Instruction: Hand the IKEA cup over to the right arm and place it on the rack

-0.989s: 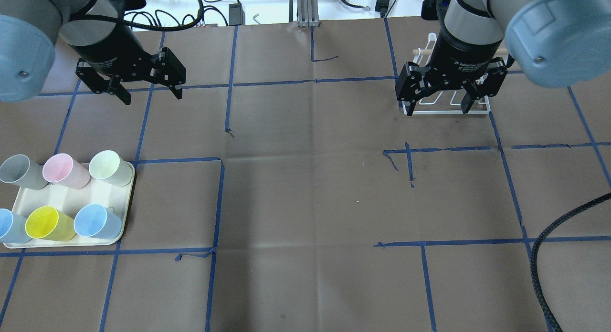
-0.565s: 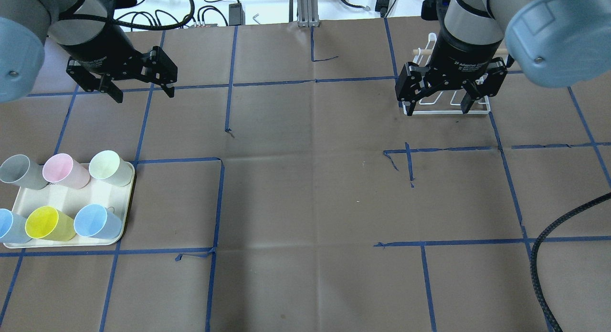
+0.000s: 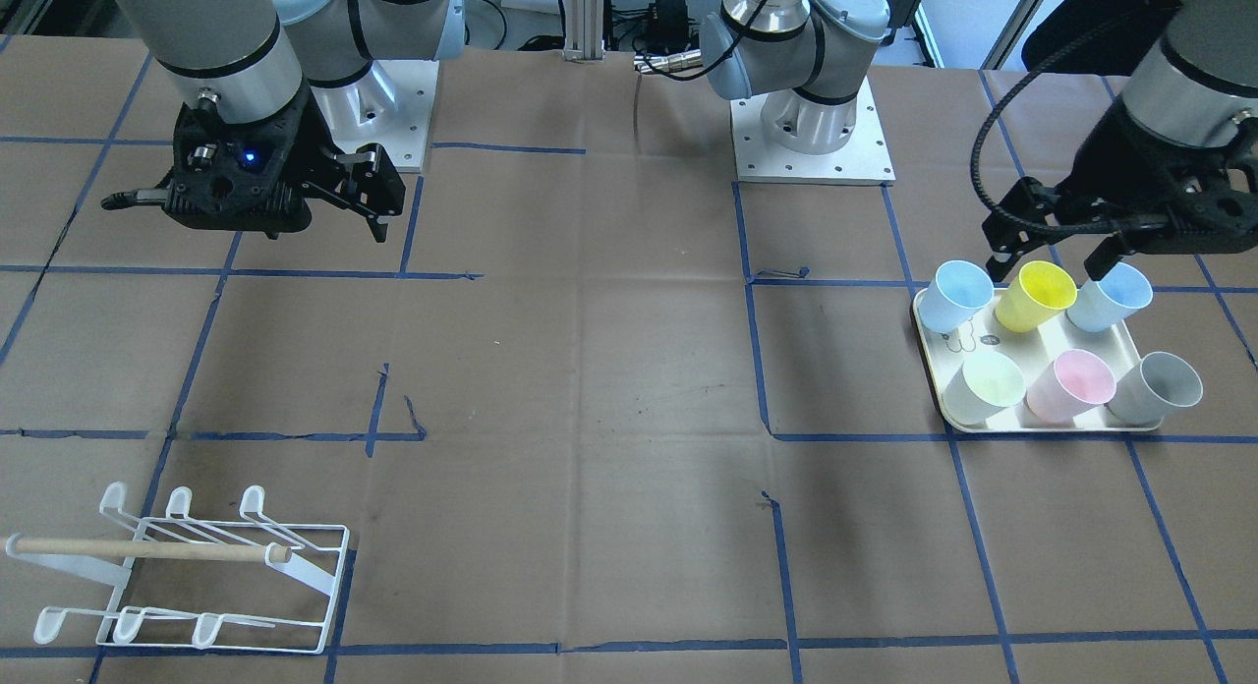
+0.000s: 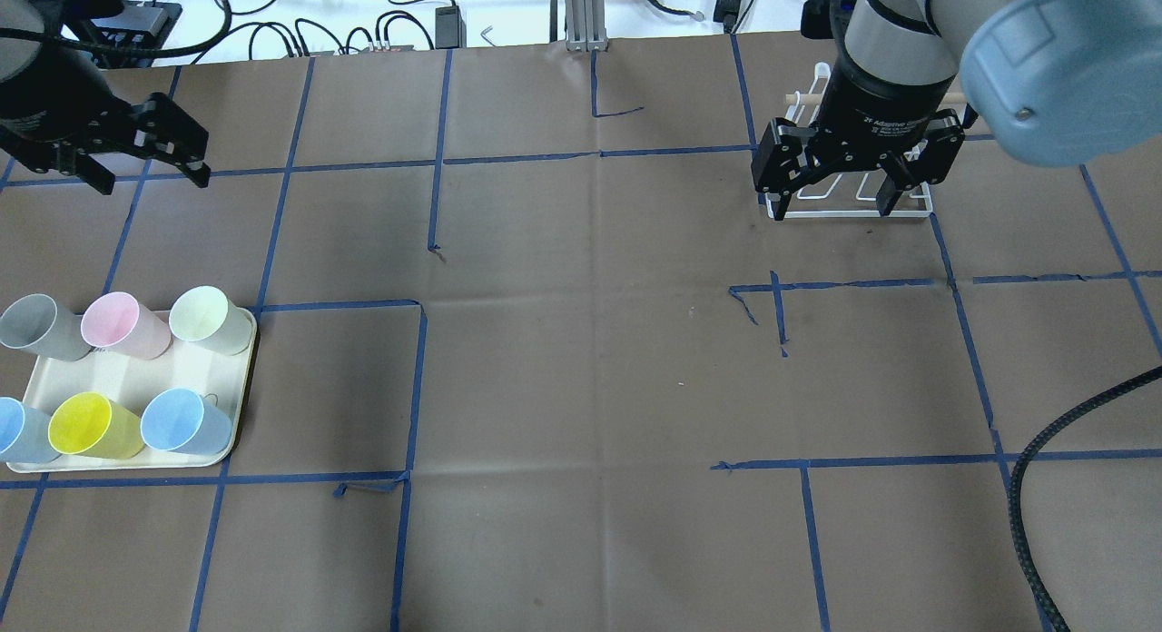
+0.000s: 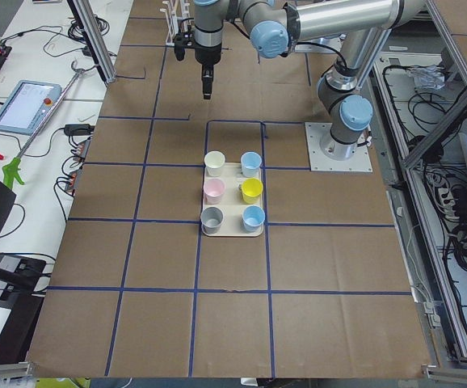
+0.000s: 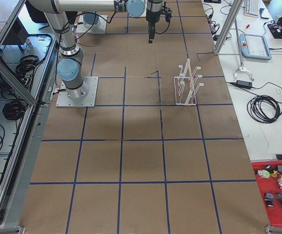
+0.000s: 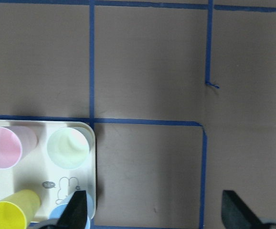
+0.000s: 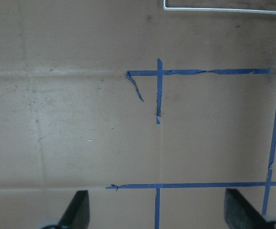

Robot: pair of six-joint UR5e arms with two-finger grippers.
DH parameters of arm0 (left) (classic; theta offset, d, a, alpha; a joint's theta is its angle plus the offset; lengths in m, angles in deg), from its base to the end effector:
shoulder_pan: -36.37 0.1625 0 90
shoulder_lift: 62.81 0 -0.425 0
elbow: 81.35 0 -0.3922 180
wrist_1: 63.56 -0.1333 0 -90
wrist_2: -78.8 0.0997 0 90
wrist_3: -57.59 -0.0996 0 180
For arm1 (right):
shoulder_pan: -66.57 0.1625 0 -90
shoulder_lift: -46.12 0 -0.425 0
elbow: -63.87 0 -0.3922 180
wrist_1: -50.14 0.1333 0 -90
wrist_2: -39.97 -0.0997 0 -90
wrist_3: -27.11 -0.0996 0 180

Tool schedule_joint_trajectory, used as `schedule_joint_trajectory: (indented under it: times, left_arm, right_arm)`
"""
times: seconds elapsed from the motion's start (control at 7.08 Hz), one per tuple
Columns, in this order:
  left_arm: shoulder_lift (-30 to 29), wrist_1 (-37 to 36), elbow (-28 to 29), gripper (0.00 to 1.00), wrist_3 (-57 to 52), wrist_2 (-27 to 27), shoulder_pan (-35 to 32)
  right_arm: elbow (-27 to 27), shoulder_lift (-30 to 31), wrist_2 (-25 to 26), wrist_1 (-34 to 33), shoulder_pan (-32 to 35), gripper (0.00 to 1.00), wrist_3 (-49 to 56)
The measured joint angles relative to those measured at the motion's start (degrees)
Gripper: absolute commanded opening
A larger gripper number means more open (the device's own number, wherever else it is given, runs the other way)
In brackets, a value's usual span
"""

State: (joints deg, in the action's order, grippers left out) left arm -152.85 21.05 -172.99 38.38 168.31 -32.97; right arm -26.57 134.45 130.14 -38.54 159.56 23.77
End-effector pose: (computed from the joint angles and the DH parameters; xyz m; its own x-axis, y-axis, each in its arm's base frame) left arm 0.0503 -0.5136 0.4831 -0.9996 -0.0254 -0.0132 -0.0246 0.9977 -0.0639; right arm 0.1588 -0.4903 0.4675 -1.0000 0.0058 0.0064 0.0062 0.9982 0.0596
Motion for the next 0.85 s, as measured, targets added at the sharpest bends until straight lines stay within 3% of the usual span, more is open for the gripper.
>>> schedule_joint_trajectory:
  times: [0.28, 0.85]
  left_arm:
    - [0.65, -0.9, -3.47, 1.0, -7.17, -0.05, 5.87]
    - [-1.45, -11.62, -12.39, 1.0, -8.24, -0.46, 7.57]
  right_arm:
    - [0.0, 0.0, 0.0, 0.0, 0.0, 1.0, 0.0]
    - [-0.08, 0.0, 0.0, 0.0, 0.0, 1.0, 0.06]
